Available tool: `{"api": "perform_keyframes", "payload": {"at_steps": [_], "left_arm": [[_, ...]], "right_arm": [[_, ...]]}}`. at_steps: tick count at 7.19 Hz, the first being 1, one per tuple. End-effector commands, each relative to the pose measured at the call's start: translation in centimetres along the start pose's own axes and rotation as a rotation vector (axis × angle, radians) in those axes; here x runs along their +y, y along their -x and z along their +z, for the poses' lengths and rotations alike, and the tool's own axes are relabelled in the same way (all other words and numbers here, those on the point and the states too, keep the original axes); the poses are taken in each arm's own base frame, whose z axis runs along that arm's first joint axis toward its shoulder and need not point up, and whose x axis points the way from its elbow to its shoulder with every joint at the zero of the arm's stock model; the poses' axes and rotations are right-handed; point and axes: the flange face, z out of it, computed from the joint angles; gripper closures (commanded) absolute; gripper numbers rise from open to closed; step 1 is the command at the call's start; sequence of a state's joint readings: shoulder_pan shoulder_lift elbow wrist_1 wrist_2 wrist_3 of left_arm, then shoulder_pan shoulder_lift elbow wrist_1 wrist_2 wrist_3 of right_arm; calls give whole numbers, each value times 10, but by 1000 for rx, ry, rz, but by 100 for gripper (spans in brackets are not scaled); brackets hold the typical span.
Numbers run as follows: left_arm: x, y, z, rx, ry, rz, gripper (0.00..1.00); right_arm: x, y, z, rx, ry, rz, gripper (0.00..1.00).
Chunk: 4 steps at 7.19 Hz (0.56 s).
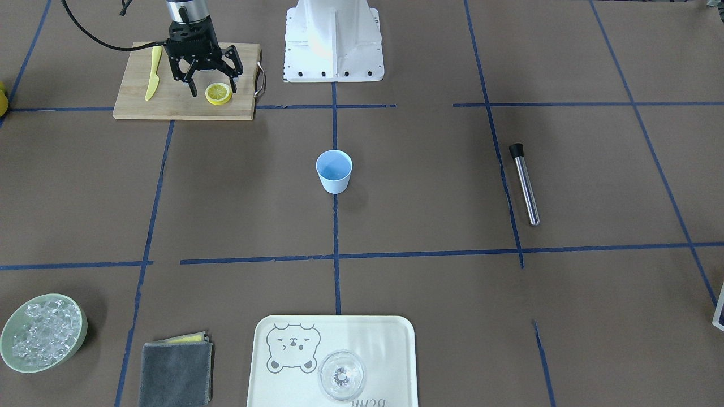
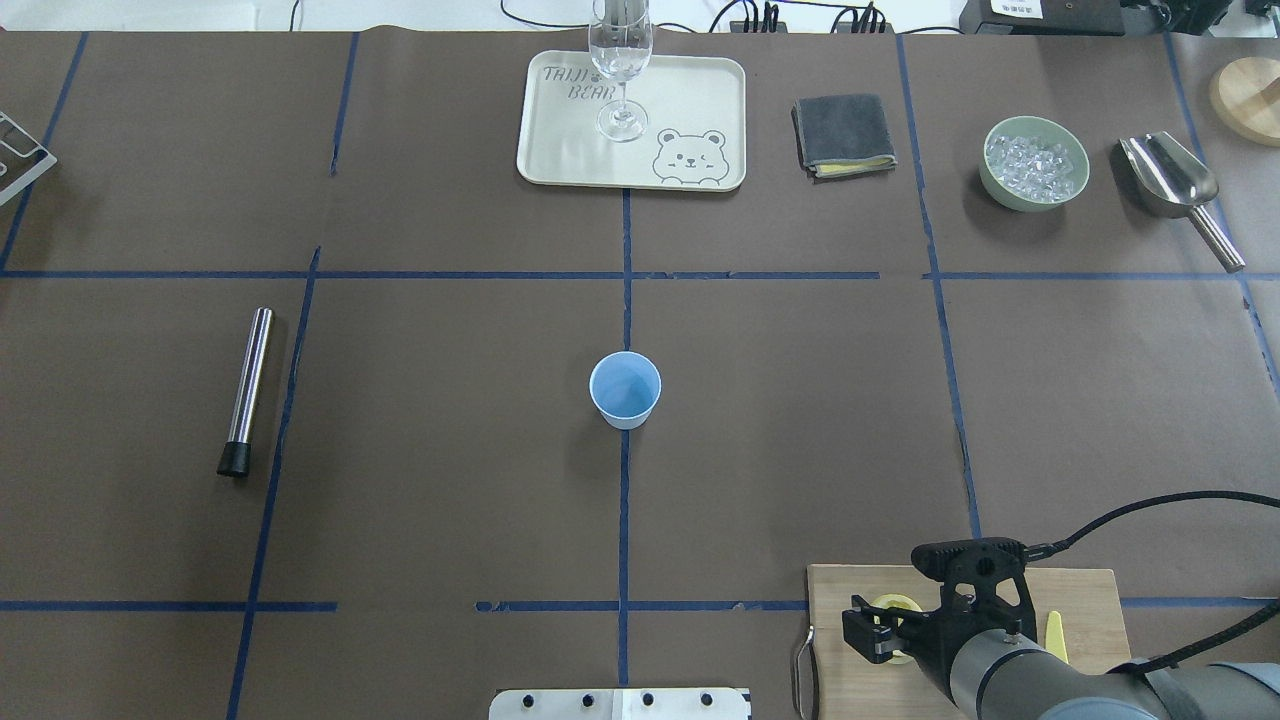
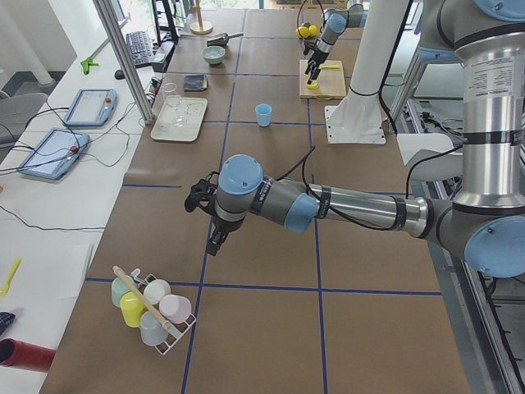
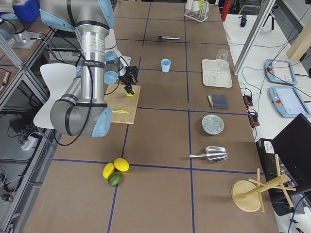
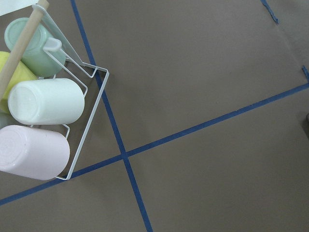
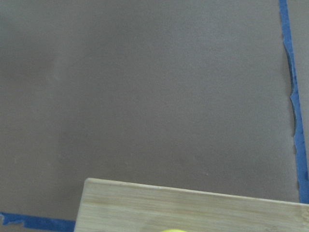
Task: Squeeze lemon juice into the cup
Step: 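Move the right gripper down to the lemon slice on the cutting board, then close the right gripper on the lemon slice and lift it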
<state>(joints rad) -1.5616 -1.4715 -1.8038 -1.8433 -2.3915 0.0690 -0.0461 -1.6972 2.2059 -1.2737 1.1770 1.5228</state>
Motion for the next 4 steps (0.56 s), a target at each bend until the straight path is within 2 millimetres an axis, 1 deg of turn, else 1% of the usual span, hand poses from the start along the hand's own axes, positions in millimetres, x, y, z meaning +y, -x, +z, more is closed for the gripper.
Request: {"api": "perform_keyframes", "payload": {"at_steps": [1,3,4], "left_arm": [[0,0,0,0,0,2,0],[0,0,-1,-1,-1,2,0],[1,1,0,-1,1,0,0]], "right_arm": [[6,-2,9,-19,2,11,2],[11,-7,18,0,9,3,3],[13,-7,19,3,11,0,6]]}}
